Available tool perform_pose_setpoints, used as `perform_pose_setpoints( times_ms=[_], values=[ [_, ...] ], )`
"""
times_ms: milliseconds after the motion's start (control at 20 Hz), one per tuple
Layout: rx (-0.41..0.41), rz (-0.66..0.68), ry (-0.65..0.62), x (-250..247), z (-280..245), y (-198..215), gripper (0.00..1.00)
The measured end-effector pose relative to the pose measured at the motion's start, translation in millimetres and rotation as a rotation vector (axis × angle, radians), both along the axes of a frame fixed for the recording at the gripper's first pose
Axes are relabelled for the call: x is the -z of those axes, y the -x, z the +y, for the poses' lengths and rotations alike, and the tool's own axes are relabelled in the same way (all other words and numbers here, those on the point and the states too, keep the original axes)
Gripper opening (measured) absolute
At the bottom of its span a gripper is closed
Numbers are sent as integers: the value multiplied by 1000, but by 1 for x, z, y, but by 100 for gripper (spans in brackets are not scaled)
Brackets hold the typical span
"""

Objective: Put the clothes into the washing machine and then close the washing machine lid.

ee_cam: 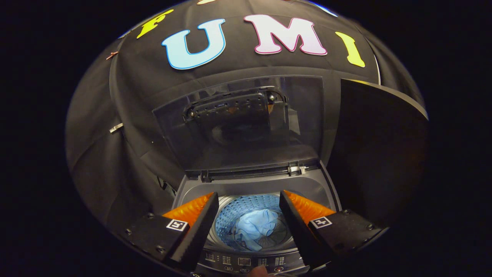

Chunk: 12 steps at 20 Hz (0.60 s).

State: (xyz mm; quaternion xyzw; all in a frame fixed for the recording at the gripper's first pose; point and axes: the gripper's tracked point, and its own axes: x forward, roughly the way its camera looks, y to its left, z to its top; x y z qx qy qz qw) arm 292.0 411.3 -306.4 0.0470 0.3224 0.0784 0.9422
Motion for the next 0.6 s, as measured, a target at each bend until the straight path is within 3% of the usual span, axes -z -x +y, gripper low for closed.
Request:
perform_pose_setpoints(
  times_ms=[300,600],
  values=[
    [7,-97,-9,-32,-7,-3,99],
    [-49,-285,-2,-98,-7,-6,99]
  ],
)
